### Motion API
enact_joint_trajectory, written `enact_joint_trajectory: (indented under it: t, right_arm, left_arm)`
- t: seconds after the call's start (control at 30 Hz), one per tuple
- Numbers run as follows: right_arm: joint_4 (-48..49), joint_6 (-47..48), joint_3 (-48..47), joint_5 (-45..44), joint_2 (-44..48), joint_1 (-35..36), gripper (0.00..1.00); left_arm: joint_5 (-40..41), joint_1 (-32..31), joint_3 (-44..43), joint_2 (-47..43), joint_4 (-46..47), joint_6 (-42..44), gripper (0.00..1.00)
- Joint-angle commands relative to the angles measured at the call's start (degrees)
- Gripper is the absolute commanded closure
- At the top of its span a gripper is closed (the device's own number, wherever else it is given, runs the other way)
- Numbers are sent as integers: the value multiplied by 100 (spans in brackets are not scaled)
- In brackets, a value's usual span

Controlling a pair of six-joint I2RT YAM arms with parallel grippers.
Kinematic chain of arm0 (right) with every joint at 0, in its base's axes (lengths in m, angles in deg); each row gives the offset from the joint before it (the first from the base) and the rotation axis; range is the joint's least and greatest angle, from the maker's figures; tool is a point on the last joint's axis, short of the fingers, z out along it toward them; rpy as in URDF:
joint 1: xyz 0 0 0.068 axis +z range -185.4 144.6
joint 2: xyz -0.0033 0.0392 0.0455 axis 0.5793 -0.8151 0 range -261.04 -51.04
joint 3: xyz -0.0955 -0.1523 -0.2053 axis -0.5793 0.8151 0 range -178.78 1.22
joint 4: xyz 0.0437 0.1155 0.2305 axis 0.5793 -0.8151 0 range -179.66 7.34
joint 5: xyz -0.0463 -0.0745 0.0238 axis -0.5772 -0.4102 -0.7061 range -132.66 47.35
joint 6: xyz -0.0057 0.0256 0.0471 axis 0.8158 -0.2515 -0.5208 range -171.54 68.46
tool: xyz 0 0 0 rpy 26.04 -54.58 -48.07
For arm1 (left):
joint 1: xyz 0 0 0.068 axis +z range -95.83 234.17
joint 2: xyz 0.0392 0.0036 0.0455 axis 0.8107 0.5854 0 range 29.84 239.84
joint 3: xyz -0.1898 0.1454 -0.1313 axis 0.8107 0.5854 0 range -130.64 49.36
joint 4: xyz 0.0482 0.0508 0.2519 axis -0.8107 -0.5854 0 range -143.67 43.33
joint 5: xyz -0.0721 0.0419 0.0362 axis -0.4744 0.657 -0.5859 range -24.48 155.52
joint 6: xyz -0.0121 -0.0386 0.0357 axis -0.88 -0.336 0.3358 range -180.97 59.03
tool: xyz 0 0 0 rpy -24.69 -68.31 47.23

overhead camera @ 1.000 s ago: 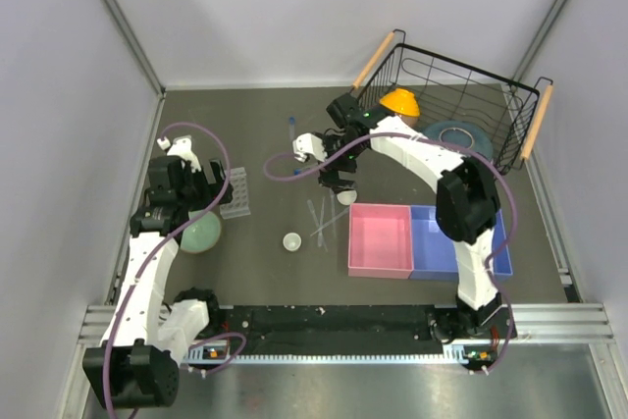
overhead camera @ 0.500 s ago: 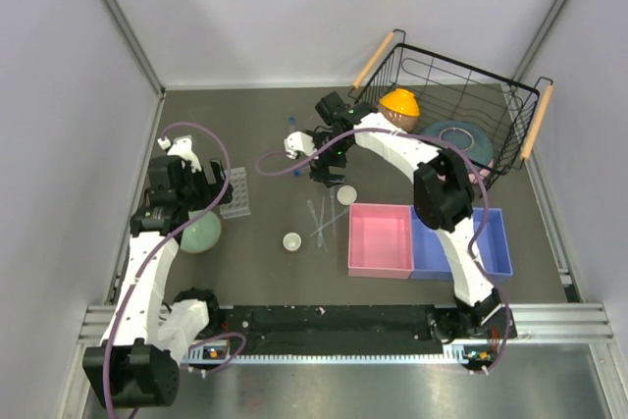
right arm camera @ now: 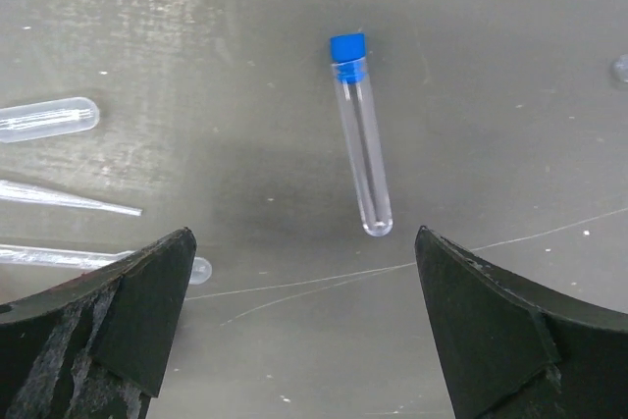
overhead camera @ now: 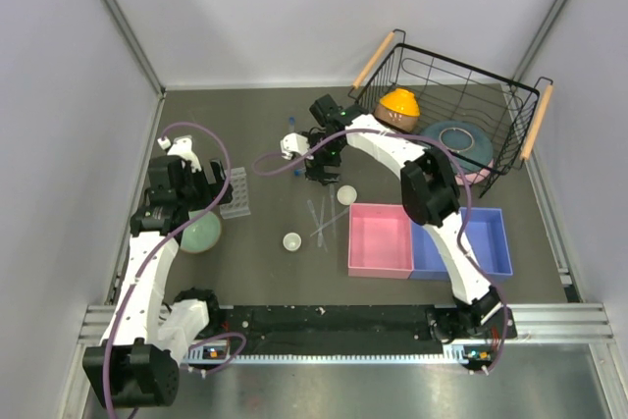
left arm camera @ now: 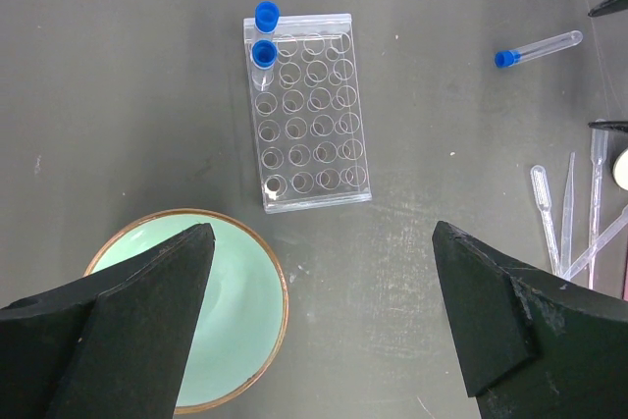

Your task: Organize the chemistry lab equipment

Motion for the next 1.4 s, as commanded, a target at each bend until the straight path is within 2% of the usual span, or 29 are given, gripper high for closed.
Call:
enact_joint_trajectory:
  t: [0.0,0.17,0.47,0.57,0.6,0.7,0.77,1.0,1.1,1.17,1.37]
  right_arm:
    - [141,73,-465,52,-185,78,7]
    - [168,126,-650,35,-413,69,11]
    - [273,30,-914,-71,-730,87,32]
    - [265,21,-878,-97,-765,96,44]
    - [265,3,-861,-114,-774,96,54]
    - [238,-32,-764,-97,-748,104,69]
    - [186,-32,-659,-97,-687,96,75]
    - [-113,-234,-361,-71,-467,113,85]
    - [-122,-602,-185,-106,-291,113,87]
    - [-122,-927,-114,-62,-160,78,91]
    - [-105,-1745,-131,473,52,-97,93]
  left_arm:
    - [22,27,-25,13,213,68,1]
    - [22,27,-25,30,222,68,1]
    - [39,27,-25,66,213,77,1]
    - [39,27,-25,66,213,77,1]
    - [39,27,-25,66,204,77,1]
    - [39,27,-25,74,204,77,1]
    - [22,27,-25,57,204,77,1]
    - [-198,27,-16,-92,222,-11,1]
    - [-479,18,36,-320,231,-160,1]
    - [-715,36,80,-540,239,-309,1]
    - [-1786,27,537,-1147,380,-1258,1]
